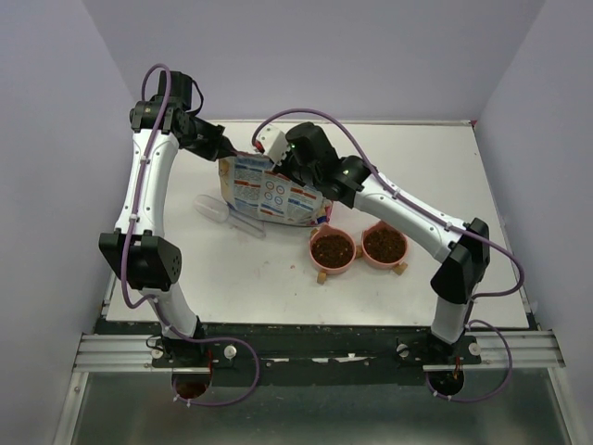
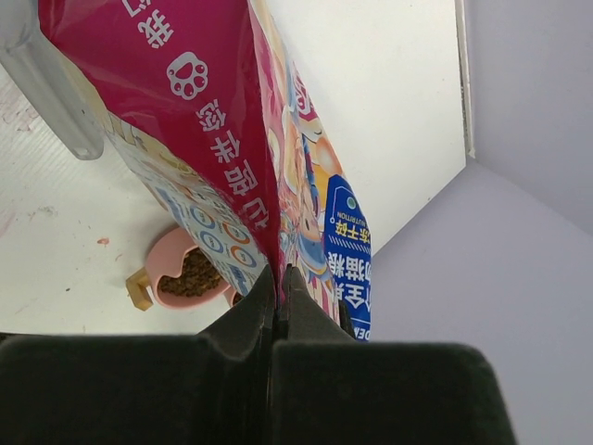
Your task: Serve the pet food
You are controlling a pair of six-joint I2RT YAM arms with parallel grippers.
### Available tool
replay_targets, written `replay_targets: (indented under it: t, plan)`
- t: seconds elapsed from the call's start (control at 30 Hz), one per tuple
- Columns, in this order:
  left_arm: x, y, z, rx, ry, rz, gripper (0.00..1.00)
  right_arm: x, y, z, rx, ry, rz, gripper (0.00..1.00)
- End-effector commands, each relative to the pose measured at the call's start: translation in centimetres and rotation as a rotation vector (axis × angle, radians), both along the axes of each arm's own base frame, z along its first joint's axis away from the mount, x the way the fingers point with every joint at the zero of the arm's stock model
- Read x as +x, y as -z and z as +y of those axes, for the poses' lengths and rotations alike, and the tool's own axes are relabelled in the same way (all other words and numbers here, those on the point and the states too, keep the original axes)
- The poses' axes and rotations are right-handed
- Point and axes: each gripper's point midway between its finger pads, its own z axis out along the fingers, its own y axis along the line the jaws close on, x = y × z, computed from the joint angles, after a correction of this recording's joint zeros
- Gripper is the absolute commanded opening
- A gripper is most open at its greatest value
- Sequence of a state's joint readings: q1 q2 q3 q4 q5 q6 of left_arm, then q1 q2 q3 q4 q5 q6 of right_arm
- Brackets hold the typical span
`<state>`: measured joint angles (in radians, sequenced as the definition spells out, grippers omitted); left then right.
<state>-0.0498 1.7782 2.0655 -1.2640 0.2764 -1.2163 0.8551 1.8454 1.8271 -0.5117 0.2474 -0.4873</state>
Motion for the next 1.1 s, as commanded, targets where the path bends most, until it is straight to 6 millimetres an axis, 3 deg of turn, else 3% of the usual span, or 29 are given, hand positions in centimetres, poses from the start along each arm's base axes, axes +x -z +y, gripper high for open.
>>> replay_targets:
  t: [0.0,0.07,0.1,0.27,0.37,0.6,0.63,0.7,0.9,0.93,1.07]
  plan:
    - [1.4,-2.3,5.0,0.093,-0.124,-0.102,0.00,2.0,1.1,-9.8,-0.195,0.257,0.008,0.14]
    - [1.5,-2.2,5.1,0.092,-0.127,-0.100,0.00,1.9,1.2,-9.8,-0.193,0.246,0.025,0.00]
    - [1.5,-2.2,5.0,0.090,-0.125,-0.098,0.00,1.9,1.1,-9.9,-0.177,0.244,0.035,0.00]
    - [1.5,-2.3,5.2,0.091,-0.131,-0.101,0.00,2.4,0.5,-11.1,-0.146,0.278,0.034,0.00]
    - [1.6,-2.2,5.2,0.090,-0.132,-0.101,0.00,2.5,-0.2,-11.9,-0.150,0.294,0.015,0.11]
    - [1.7,-2.3,5.5,0.095,-0.142,-0.102,0.00,2.4,0.4,-12.8,-0.176,0.307,0.022,0.15]
    - [1.7,-2.3,5.5,0.095,-0.142,-0.103,0.00,2.4,0.6,-13.1,-0.180,0.311,0.025,0.14]
    - [1.7,-2.3,5.5,0.095,-0.144,-0.102,0.00,2.3,0.5,-13.4,-0.178,0.309,0.033,0.00]
    - [1.5,-2.2,5.7,0.099,-0.148,-0.095,0.00,2.2,0.4,-14.7,-0.159,0.335,0.042,0.00]
    - [1.5,-2.2,5.6,0.096,-0.147,-0.097,0.00,2.3,0.5,-15.1,-0.169,0.352,0.032,0.09]
    - [1.6,-2.2,5.7,0.094,-0.151,-0.096,0.00,2.0,0.9,-16.0,-0.176,0.357,0.038,0.13]
